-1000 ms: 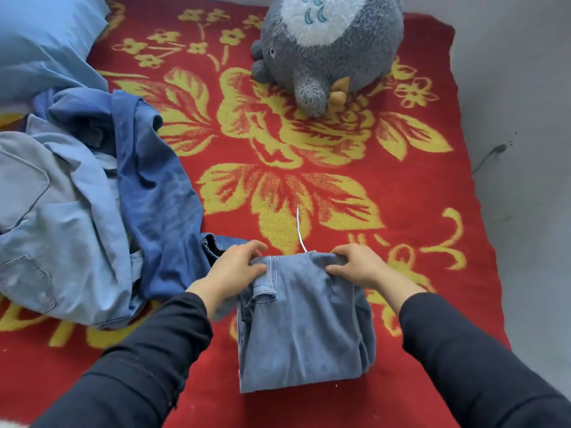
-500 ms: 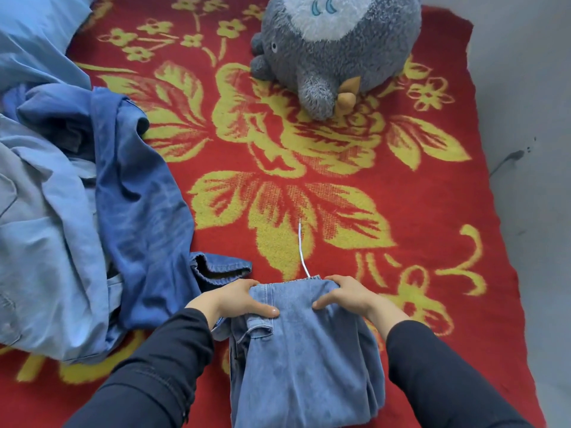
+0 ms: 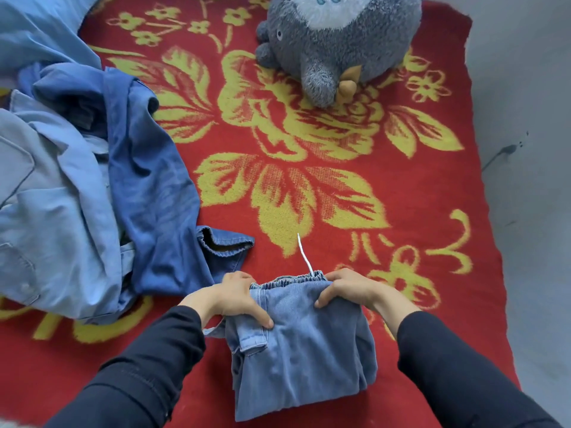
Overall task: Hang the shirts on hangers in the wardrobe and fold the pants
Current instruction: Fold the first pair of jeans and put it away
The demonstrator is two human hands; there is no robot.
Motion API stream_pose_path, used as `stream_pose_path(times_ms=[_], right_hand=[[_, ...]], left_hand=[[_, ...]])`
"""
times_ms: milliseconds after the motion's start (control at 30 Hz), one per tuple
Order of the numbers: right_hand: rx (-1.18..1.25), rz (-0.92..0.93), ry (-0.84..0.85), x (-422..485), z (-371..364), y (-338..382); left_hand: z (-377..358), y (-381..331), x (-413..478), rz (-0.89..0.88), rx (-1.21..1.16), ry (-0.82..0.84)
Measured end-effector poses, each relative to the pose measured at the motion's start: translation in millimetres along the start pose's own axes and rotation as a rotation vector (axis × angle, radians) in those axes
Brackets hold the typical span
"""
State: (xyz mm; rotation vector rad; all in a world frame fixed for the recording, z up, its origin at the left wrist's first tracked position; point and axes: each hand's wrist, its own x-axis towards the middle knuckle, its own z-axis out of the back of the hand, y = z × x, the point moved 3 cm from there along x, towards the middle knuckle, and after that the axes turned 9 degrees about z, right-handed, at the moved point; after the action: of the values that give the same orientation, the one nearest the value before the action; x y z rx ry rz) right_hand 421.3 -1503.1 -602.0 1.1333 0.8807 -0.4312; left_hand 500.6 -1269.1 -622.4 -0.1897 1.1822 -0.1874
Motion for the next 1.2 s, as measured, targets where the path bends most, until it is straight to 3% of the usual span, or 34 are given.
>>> stream_pose_path(times_ms=[133,400,500,667,900,1200], right_hand=[[-0.022,0.131,0.012,-40,-19,0],[-0.383,0.329,-0.134,-92,-65,23],[-0.519,0.443,-0.128,-120,-95,38],[-0.747,0.593,-0.033,-161,-158,95],[-0.964,0.842,0.183,-191,-313,181],[-1.191,0.963,0.487,-217,-599,264]], left_hand=[[-21,6,-32,-0.075,-0.061,-0.036],[-67,32,-116,-0.066,-0.306,-0.136],[-93,48,-165,-0.070,-0.264,-0.296],[-131,95,-252,0.013,-0.387,-0.512],[-181,219,-367,0.227,-0.534,-0.643],[-276,440,-501,0.539,-0.652,-0.747]])
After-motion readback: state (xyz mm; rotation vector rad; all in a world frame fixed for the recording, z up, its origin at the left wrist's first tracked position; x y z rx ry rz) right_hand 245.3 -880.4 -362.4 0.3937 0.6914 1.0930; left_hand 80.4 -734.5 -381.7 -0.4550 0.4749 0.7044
